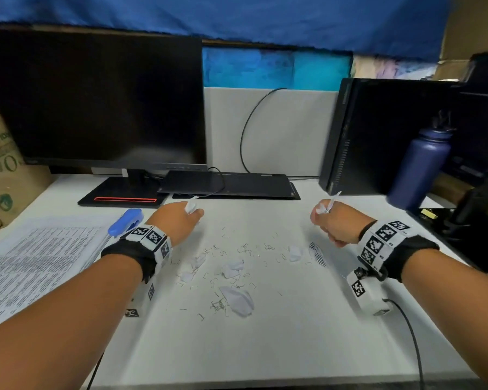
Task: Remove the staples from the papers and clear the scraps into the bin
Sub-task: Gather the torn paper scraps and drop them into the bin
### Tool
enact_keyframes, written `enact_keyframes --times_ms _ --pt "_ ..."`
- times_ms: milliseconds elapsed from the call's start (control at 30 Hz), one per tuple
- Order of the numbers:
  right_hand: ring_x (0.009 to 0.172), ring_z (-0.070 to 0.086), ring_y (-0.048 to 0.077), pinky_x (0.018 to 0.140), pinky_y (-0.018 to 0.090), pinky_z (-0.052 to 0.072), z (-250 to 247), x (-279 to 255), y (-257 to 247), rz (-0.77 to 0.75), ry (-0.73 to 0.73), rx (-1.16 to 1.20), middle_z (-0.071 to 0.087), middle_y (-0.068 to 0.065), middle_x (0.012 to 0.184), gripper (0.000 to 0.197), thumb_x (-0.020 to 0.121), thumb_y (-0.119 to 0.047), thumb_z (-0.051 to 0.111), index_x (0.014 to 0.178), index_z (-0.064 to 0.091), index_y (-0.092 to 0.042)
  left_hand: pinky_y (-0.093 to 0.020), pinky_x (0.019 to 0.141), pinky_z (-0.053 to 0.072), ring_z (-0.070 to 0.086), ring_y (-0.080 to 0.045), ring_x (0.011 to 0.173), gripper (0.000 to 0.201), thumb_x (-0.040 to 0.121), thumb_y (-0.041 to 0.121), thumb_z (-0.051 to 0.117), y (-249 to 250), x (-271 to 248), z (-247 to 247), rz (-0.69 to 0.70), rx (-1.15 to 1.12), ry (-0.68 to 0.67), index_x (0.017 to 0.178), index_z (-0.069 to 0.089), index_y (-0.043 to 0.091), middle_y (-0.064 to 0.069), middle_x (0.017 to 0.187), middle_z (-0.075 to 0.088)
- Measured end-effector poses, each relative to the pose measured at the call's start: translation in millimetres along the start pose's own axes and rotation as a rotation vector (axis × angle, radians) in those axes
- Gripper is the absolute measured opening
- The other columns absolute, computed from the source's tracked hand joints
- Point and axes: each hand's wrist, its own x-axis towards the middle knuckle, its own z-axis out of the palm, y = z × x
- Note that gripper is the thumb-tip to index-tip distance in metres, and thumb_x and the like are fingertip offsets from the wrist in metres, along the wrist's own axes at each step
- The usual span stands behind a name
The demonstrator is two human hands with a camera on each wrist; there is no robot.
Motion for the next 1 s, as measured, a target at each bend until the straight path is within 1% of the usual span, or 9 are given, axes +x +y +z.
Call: enact_keyframes --times_ms 67,167,267,467,633,700,833,900,1000 --pt "0.072 0.056 0.021 0.067 0.03 0.046 5 1 12 0.002 -0.018 -0.364 0.056 -0.001 0.082 0.025 0.089 -0.046 0.058 0.081 0.048 -0.024 -0.023 0.067 0.047 0.067 -0.023 0.09 0.026 0.099 0.024 0.05 2 -2 -1 0.024 -0.037 -0.018 0.122 0.051 0.012 -0.01 0.108 0.064" --pt "0.087 0.06 0.019 0.072 0.03 0.048 15 1 22 0.068 -0.031 -0.62 0.061 -0.001 0.093 0.044 0.078 -0.059 0.065 0.096 0.056 -0.02 -0.03 0.059 0.059 0.074 -0.021 0.071 0.016 0.097 0.024 0.055 7 -11 -6 0.031 -0.238 -0.005 0.111 0.049 0.019 -0.007 0.088 0.072" --pt "0.083 0.06 0.02 0.063 0.027 0.044 22 0 23 0.119 -0.052 -0.668 0.059 -0.001 0.083 0.043 0.078 -0.052 0.07 0.09 0.055 -0.014 -0.027 0.058 0.053 0.067 -0.018 0.069 0.018 0.096 0.019 0.055 3 -16 -12 0.063 -0.171 -0.081 0.113 0.055 0.022 -0.003 0.089 0.071" --pt "0.057 0.048 0.012 0.047 0.021 0.033 25 -4 19 0.125 -0.018 -0.618 0.048 -0.002 0.063 0.032 0.087 -0.017 0.058 0.06 0.042 -0.018 -0.031 0.078 0.053 0.064 -0.014 0.083 0.038 0.071 0.06 0.071 -8 -40 -12 0.07 0.239 -0.283 0.082 0.067 0.024 0.005 0.089 0.068" --pt "0.083 0.056 0.019 0.072 0.026 0.043 26 -1 28 0.072 -0.02 -0.61 0.056 -0.003 0.086 0.02 0.093 -0.03 0.047 0.076 0.048 -0.022 -0.024 0.072 0.049 0.063 -0.012 0.081 0.016 0.084 0.039 0.062 -8 -48 1 0.083 0.307 -0.293 0.077 0.058 0.026 0.005 0.086 0.065" --pt "0.084 0.056 0.019 0.073 0.028 0.043 25 -2 29 0.058 0.03 -0.583 0.056 -0.002 0.093 0.013 0.094 -0.034 0.049 0.092 0.05 -0.02 -0.024 0.072 0.048 0.063 -0.014 0.082 0.018 0.087 0.036 0.059 -8 -48 5 0.096 0.295 -0.279 0.072 0.053 0.026 0.006 0.081 0.063" --pt "0.082 0.058 0.021 0.071 0.027 0.044 24 1 30 0.054 0.008 -0.601 0.061 0.0 0.095 0.005 0.092 -0.025 0.052 0.093 0.054 -0.02 -0.029 0.077 0.052 0.067 -0.017 0.081 0.02 0.083 0.037 0.064 -8 -44 5 0.043 0.195 -0.266 0.073 0.06 0.021 0.0 0.081 0.069" --pt "0.086 0.059 0.021 0.073 0.027 0.044 24 -1 27 0.037 -0.028 -0.621 0.063 0.002 0.102 0.006 0.094 -0.023 0.051 0.089 0.053 -0.022 -0.029 0.074 0.05 0.064 -0.017 0.076 0.021 0.082 0.038 0.068 -7 -45 0 0.031 0.109 -0.239 0.071 0.059 0.022 -0.002 0.081 0.068" --pt "0.103 0.062 0.024 0.083 0.028 0.046 23 -7 19 0.041 -0.018 -0.606 0.064 0.003 0.11 0.019 0.099 -0.031 0.045 0.102 0.059 -0.018 -0.025 0.063 0.045 0.057 -0.015 0.067 0.016 0.085 0.03 0.069 -2 -49 -11 -0.03 -0.088 -0.226 0.082 0.061 0.017 -0.002 0.079 0.064"
